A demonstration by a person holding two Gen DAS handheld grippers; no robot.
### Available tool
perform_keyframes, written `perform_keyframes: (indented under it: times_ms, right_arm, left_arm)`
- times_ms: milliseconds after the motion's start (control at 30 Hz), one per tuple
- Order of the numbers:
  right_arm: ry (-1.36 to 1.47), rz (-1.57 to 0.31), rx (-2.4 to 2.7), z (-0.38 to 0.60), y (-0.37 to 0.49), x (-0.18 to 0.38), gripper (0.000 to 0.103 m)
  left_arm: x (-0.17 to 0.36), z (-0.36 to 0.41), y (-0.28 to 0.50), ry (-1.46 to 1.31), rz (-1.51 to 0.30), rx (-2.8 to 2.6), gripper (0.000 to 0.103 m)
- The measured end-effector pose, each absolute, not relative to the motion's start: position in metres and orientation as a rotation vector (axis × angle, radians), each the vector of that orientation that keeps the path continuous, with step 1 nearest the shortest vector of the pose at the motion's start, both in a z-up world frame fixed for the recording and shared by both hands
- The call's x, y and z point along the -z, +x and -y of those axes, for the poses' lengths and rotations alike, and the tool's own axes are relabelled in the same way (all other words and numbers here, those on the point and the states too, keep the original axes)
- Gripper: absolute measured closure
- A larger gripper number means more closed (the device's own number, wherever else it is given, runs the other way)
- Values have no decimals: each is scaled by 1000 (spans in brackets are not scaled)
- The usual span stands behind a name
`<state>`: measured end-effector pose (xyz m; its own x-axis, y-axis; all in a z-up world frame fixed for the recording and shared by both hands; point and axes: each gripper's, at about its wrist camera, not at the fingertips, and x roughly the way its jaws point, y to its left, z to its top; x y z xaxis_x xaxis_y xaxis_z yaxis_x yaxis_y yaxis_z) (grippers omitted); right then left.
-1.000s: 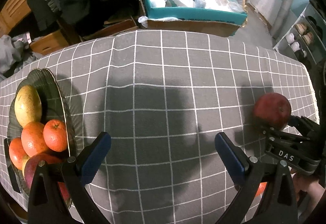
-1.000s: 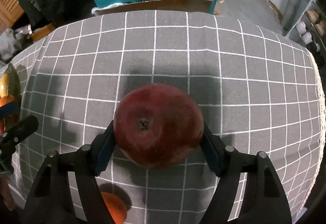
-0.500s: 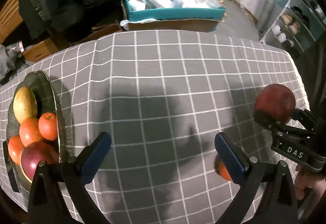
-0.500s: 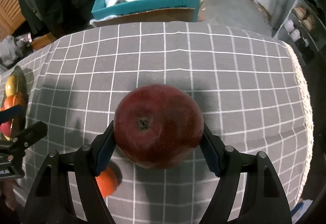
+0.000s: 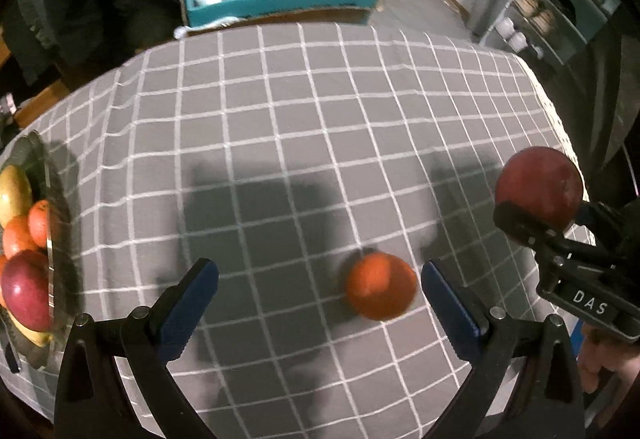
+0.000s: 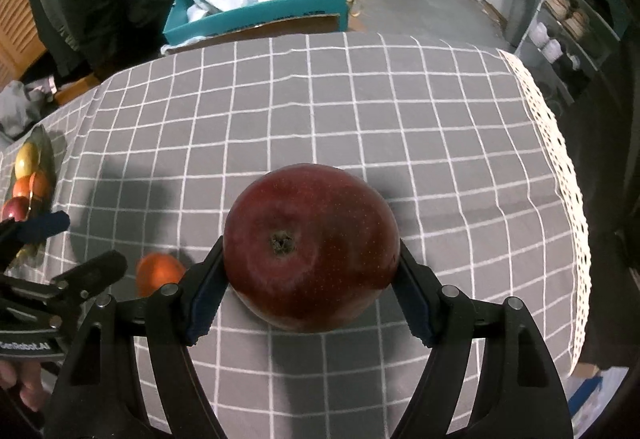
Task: Organize fruits
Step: 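Lift the red apple with the right tool while the left tool grasps the last tangerine, then lift and carry the tangerine in the left tool and apple in the right tool over the bowl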
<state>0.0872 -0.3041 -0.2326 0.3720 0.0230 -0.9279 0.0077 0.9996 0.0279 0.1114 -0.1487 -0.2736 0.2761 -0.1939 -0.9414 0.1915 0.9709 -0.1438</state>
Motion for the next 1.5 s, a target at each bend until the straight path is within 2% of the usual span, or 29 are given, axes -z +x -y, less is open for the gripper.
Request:
perform_keyframes:
  times_ms: [533, 633, 700, 833, 900, 933, 1500]
  right_arm:
    - [83, -1203, 8, 328, 75, 243, 27]
    - [84, -1207, 4, 328, 75, 244, 27]
    - [85, -1208, 2, 328, 75, 244, 27]
    - [86, -1209, -3, 327, 75, 245, 27]
    - [86, -1207, -5, 325, 75, 245, 27]
    - [85, -1207, -8, 325, 76, 245, 27]
    - [19, -1134, -20, 310, 77, 222, 27]
  left_arm:
    - [297, 182, 97, 1, -1306, 330, 1]
    - [297, 186, 97, 6, -1302, 349, 11]
    - [300, 191, 96, 16, -1311, 359, 23]
    - [304, 198, 93, 37, -1315, 369, 39]
    - [304, 199, 92, 51, -1308, 361, 53]
    - [303, 199, 93, 56, -1301, 356, 55]
    - [260, 172, 97, 30, -1185, 323, 56]
